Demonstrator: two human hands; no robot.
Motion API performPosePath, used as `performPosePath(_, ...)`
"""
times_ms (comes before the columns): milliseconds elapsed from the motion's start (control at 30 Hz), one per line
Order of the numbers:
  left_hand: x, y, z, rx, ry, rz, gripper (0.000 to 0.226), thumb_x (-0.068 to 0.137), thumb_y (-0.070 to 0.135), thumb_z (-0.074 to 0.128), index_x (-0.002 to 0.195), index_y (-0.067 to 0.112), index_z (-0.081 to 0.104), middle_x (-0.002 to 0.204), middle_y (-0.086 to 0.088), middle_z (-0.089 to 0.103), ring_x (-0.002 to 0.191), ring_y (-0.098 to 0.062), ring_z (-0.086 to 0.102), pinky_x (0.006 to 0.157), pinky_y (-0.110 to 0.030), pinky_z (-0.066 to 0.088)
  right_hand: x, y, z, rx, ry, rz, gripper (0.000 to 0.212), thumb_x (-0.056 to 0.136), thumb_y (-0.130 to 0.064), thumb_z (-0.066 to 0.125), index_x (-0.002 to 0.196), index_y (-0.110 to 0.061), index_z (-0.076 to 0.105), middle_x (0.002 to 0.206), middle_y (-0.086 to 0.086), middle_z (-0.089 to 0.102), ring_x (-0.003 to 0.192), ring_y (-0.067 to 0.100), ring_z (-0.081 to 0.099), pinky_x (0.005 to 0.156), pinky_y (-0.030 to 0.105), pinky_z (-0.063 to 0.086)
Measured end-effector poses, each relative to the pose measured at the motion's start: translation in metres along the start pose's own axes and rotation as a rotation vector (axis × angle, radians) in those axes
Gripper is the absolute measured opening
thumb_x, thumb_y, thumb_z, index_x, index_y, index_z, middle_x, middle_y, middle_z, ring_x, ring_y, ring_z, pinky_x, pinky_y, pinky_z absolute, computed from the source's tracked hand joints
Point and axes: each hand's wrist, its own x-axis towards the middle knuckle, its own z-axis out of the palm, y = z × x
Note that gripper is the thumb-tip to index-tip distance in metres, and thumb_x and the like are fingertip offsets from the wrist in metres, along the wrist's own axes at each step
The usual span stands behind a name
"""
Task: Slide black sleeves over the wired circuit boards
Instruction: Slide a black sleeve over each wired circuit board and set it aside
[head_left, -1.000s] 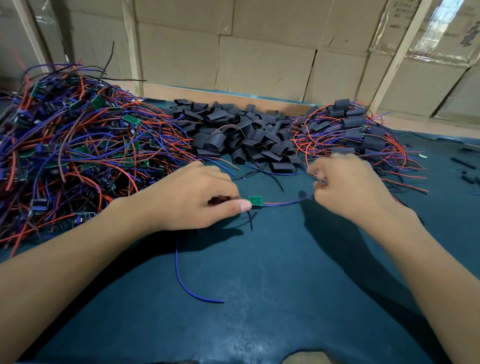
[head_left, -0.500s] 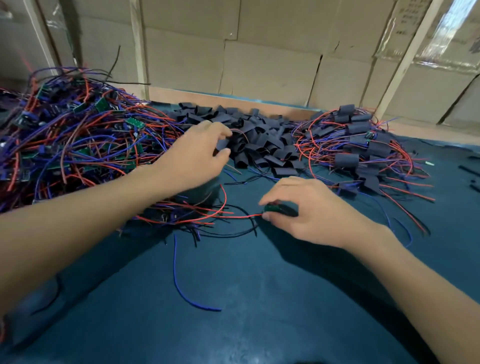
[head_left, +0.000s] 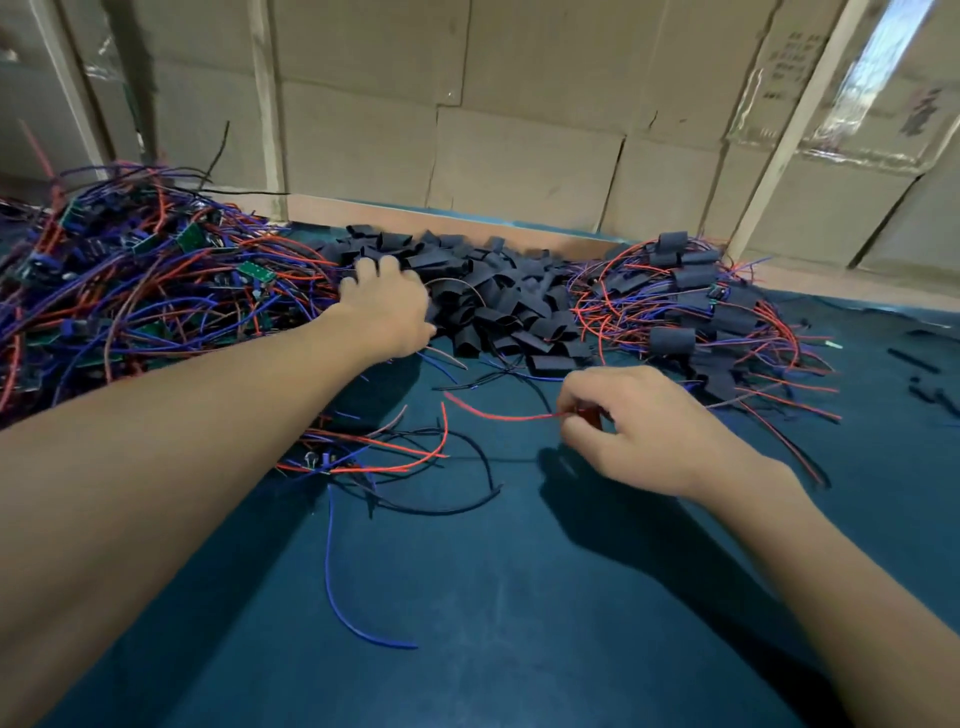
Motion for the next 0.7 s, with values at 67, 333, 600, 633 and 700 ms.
performPosePath(67,0.004,0.001,0.0,-0.093,-0.048,-0.077,0.052,0.094,0.049,0.062,0.124,0.007,0.054,0.14,-0.018,0.032,0.132,-0.045,0.028,0.106,-0.056,0.033,-0.002,0.003,-0.002,-0.022,-0.002,0.014,0.033,0.098,-0.056,0.043,0.088,-0.03,0.061,0.076,-0.012,0.048,0.075,0.012,0.049,0.069,0.037,0.046)
performPosePath(333,-0.017,0.002,-0.012,-0.146,0.155,0.108,0.045,0.086,0.043,0.062,0.118,0.012,0.062,0.126,-0.014,0.041,0.12,-0.037,0.034,0.099,-0.048,0.035,0.001,0.007,0.009,-0.101,0.167,-0.001,0.024,0.104,-0.032,0.052,0.099,-0.017,0.069,0.079,-0.004,0.07,0.076,0.031,0.063,0.083,0.041,0.043)
performPosePath(600,-0.112,0.008,0.01,-0.582,0.309,0.401,0.042,0.093,0.036,0.066,0.128,0.014,0.061,0.112,0.0,0.062,0.109,-0.019,0.054,0.097,-0.03,0.042,0.004,0.005,0.015,0.198,0.302,-0.028,0.021,0.097,0.001,0.057,0.11,-0.006,0.073,0.087,-0.013,0.063,0.07,-0.002,0.058,0.071,0.013,0.044)
performPosePath(633,-0.118,0.007,0.013,-0.594,0.317,0.419,0.042,0.093,0.035,0.066,0.129,0.014,0.06,0.113,0.001,0.061,0.109,-0.016,0.054,0.097,-0.027,0.041,0.004,0.003,0.017,0.217,0.308,-0.028,0.02,0.098,-0.002,0.06,0.11,-0.009,0.074,0.084,-0.016,0.059,0.071,-0.004,0.056,0.07,0.007,0.039)
performPosePath(700,-0.123,0.006,0.014,-0.613,0.34,0.44,0.043,0.094,0.036,0.065,0.13,0.015,0.059,0.113,0.006,0.059,0.111,-0.012,0.054,0.097,-0.025,0.041,0.005,-0.001,0.019,0.219,0.32,-0.028,0.014,0.1,-0.017,0.063,0.104,-0.017,0.076,0.076,-0.012,0.057,0.074,0.002,0.055,0.068,0.009,0.036)
